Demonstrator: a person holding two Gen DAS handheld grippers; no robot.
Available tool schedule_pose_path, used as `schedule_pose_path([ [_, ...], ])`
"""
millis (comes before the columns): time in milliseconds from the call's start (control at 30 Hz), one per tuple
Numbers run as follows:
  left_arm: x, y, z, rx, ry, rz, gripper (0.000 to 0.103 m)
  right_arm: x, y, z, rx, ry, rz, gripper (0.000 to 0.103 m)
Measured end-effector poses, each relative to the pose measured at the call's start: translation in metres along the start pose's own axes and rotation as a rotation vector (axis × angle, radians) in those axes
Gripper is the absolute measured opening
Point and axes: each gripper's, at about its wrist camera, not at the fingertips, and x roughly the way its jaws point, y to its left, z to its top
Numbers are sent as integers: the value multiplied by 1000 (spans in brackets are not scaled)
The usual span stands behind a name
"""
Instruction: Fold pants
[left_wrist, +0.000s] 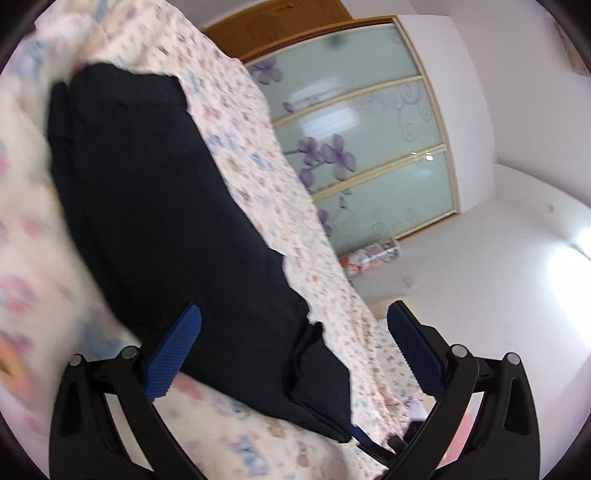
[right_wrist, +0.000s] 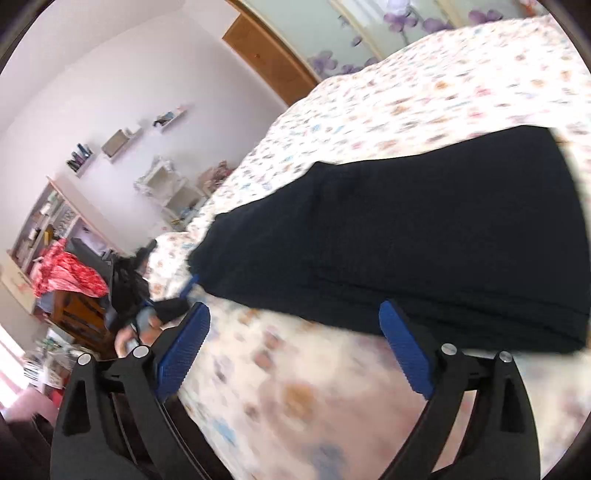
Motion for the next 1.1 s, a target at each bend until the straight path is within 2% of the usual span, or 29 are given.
schedule_pose_path([
  [100, -1, 21, 11, -93, 6, 83, 101, -23, -23, -17, 44, -48, 2, 98],
  [167, 2, 38, 11, -155, 22, 67, 97, -28, -40, -24, 93, -83, 4, 98],
  [200, 1, 39, 9, -155, 16, 80, 91, -29, -46, -25, 131, -83, 9, 98],
  [233, 0, 38, 7, -141, 14, 89, 90, -27, -49, -23, 155, -72, 26, 98],
  [300, 2, 33, 3, -112, 21, 118, 89, -28, -49, -21, 151, -72, 45, 98],
  [367, 6, 25, 2, -117, 48, 192, 90, -30, -45, -20, 126, -81, 54, 98],
  [467, 17, 14, 3, -80, 134, 320, 96, -29, -40, -20, 120, -64, 85, 98],
  [500, 22, 11, 4, -56, 154, 339, 101, -29, -40, -21, 113, -58, 90, 98],
  [600, 36, 5, 9, -6, 184, 422, 101, -30, -36, -24, 78, -40, 69, 98],
  [700, 44, 6, 17, -15, 173, 448, 101, -27, -35, -26, 74, -24, 70, 98],
  [767, 44, 3, 21, -7, 165, 438, 101, -27, -35, -27, 73, -23, 67, 98],
  [867, 34, -22, 21, 146, 96, 359, 101, -28, -37, -28, 82, -25, 71, 98],
  [933, 31, -34, 17, 259, 76, 357, 101, -27, -38, -27, 90, -24, 76, 98],
  [1000, 38, -24, 20, 236, 100, 408, 101, -26, -39, -27, 99, -21, 76, 98],
  [1067, 39, -5, 27, 137, 98, 429, 101, -26, -38, -28, 96, -19, 74, 98],
  [1100, 36, 6, 32, 77, 79, 415, 101, -27, -38, -28, 91, -20, 74, 98],
])
